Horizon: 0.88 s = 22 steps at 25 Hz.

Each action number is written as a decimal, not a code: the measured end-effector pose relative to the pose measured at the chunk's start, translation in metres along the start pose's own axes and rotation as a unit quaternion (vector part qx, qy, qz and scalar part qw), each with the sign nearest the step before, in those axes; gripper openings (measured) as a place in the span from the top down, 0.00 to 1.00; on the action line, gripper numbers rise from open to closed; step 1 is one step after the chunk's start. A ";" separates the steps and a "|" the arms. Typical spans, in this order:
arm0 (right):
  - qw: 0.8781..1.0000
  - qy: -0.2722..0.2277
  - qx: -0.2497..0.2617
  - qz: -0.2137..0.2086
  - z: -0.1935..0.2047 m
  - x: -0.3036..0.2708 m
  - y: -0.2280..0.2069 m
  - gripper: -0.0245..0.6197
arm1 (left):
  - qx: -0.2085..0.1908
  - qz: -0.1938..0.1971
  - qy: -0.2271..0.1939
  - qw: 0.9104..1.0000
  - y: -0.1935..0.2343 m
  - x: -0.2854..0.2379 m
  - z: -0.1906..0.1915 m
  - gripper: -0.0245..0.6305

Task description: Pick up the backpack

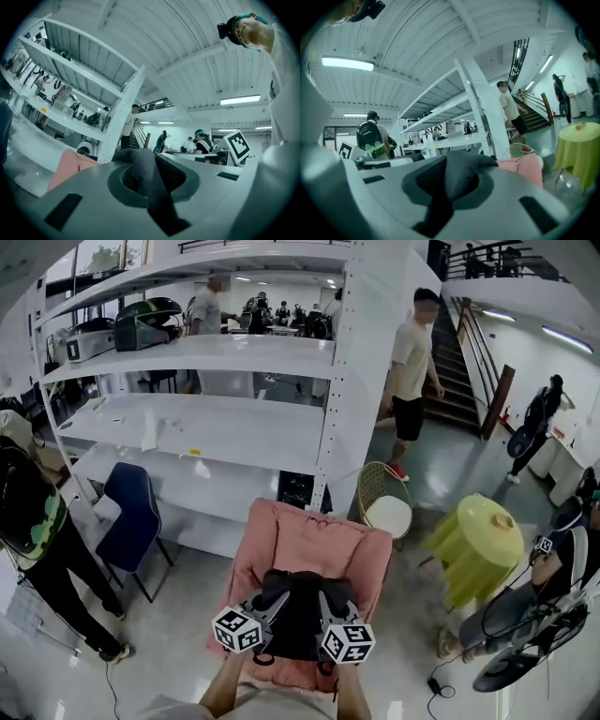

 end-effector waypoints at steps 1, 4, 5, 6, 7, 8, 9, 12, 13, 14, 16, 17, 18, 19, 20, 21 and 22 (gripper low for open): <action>1.000 0.003 -0.003 0.004 0.004 0.005 0.002 0.88 | 0.002 0.000 0.004 1.000 -0.002 0.005 0.003 0.88; 1.000 0.006 -0.008 0.020 0.011 0.024 0.009 0.88 | 0.011 0.009 0.014 1.000 -0.008 0.017 0.012 0.88; 1.000 0.004 -0.005 0.024 0.012 0.030 0.013 0.88 | 0.012 0.015 0.015 1.000 -0.010 0.021 0.011 0.88; 1.000 0.000 -0.001 0.028 0.011 0.035 0.018 0.88 | 0.011 0.021 0.014 1.000 -0.013 0.025 0.009 0.88; 0.999 -0.005 0.003 0.032 0.010 0.039 0.024 0.88 | 0.010 0.027 0.014 0.999 -0.014 0.029 0.006 0.88; 0.999 -0.010 0.007 0.035 0.007 0.043 0.031 0.88 | 0.010 0.034 0.012 0.999 -0.016 0.033 0.002 0.88; 0.999 -0.015 0.009 0.040 0.005 0.045 0.038 0.88 | 0.009 0.041 0.012 0.999 -0.017 0.038 -0.004 0.88; 0.998 -0.026 0.008 0.060 -0.003 0.059 0.066 0.88 | 0.007 0.065 0.021 0.998 -0.025 0.057 -0.022 0.88; 0.997 -0.028 0.007 0.066 -0.004 0.066 0.073 0.88 | 0.007 0.071 0.024 0.997 -0.029 0.063 -0.026 0.88; 0.997 -0.029 0.006 0.071 -0.004 0.074 0.081 0.88 | 0.009 0.075 0.025 0.997 -0.033 0.071 -0.027 0.88; 0.997 -0.025 0.007 0.075 0.003 0.091 0.098 0.88 | 0.015 0.075 0.028 0.997 -0.040 0.091 -0.026 0.88; 0.997 -0.021 0.006 0.077 0.009 0.100 0.106 0.88 | 0.017 0.075 0.030 0.997 -0.043 0.102 -0.023 0.88; 0.997 -0.019 0.005 0.081 0.016 0.110 0.113 0.88 | 0.019 0.076 0.034 0.996 -0.046 0.113 -0.019 0.88; 0.996 -0.017 0.003 0.086 0.021 0.118 0.117 0.88 | 0.020 0.078 0.039 0.996 -0.049 0.120 -0.016 0.88; 0.996 -0.017 0.001 0.091 0.025 0.127 0.119 0.88 | 0.023 0.081 0.042 0.996 -0.053 0.125 -0.013 0.88; 0.995 -0.017 -0.003 0.097 0.027 0.134 0.121 0.88 | 0.027 0.083 0.044 0.995 -0.057 0.130 -0.010 0.88; 0.995 -0.016 -0.006 0.101 0.030 0.140 0.123 0.88 | 0.031 0.083 0.046 0.995 -0.060 0.134 -0.008 0.88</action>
Point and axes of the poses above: the fingertips, and each gripper's own axes: x backward along the fingers, y to its left, z out of its underside, the point moved 4 cm from there along x, backward along the fingers, and after that the axes turned 15 degrees about -y, right-handed, at the moved point
